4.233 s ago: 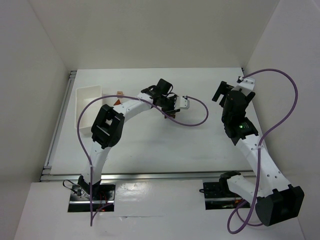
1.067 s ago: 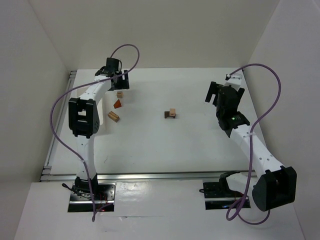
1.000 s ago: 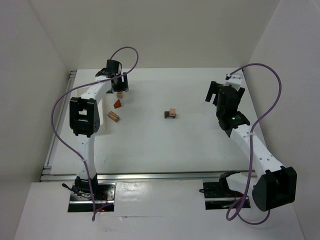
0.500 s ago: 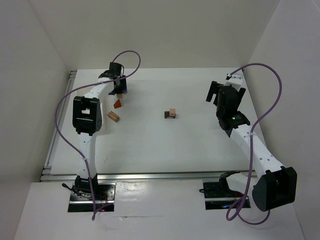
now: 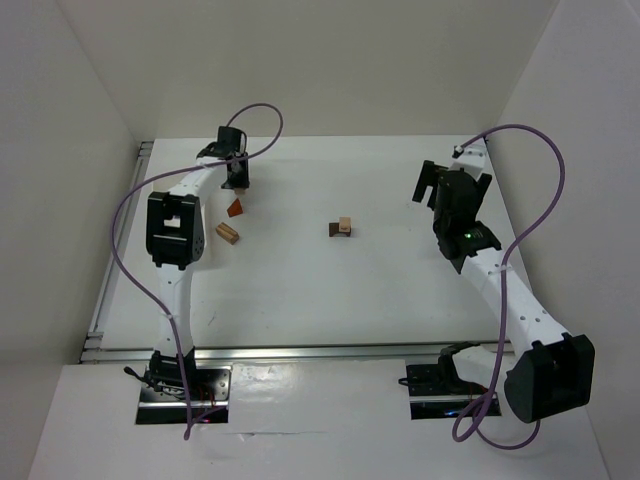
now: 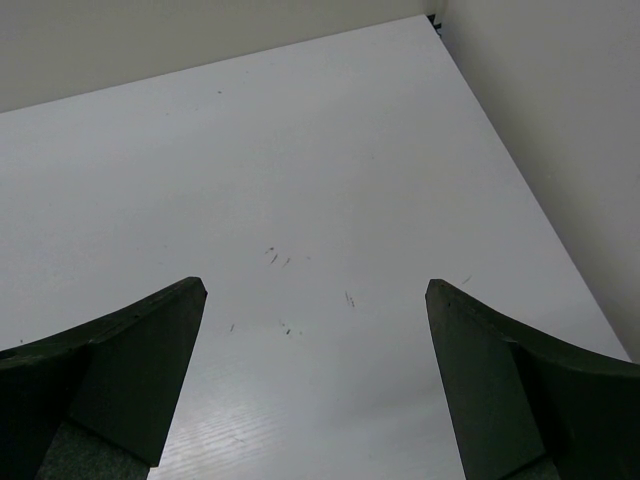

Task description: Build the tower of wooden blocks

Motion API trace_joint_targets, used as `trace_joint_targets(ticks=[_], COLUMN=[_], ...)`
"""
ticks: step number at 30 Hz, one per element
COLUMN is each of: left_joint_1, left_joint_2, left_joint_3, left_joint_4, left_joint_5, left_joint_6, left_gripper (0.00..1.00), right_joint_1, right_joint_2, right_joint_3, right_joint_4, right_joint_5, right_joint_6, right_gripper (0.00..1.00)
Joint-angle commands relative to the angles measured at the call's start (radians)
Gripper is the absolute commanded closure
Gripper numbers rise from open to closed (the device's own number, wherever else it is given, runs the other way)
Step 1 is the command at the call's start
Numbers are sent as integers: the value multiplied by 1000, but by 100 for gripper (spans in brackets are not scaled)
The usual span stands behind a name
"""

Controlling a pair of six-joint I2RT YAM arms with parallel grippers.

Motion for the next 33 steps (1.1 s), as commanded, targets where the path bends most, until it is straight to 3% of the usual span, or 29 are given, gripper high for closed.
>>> trace_joint_targets(ticks=[1, 4, 6, 10, 16, 21, 27, 33], left_joint_1=[6, 6, 6, -48, -178, -259, -307, -358], left_joint_2=[-33, -82, -134, -216, -312, -232, -222, -184], left_joint_3=[-17, -66, -97, -143, -247, -120, -100, -89], left_joint_4=[57, 85, 100, 61, 71, -70, -97, -113], left_joint_5=[74, 241, 411, 566, 680, 728, 818, 743], left_joint_6=[90, 222, 299, 496, 766, 845, 922, 965], left_gripper=[85, 100, 100, 100, 100, 100, 100, 100], right_joint_1=[-4, -4, -4, -13, -13, -13, -13, -13], right_joint_2=[-11, -11, -11, -20, -11, -11, -20, -29], right_joint_3=[51, 51, 32, 22, 22, 13, 13, 4], right_joint_4=[2, 13, 36, 49, 49, 49, 61, 70], right_joint_5=[7, -5, -42, -63, -82, -102, -122, -140], right_joint_6=[-8, -33, -45, -54, -74, -83, -103, -103], right_gripper=[0, 0, 0, 0, 0, 0, 0, 0])
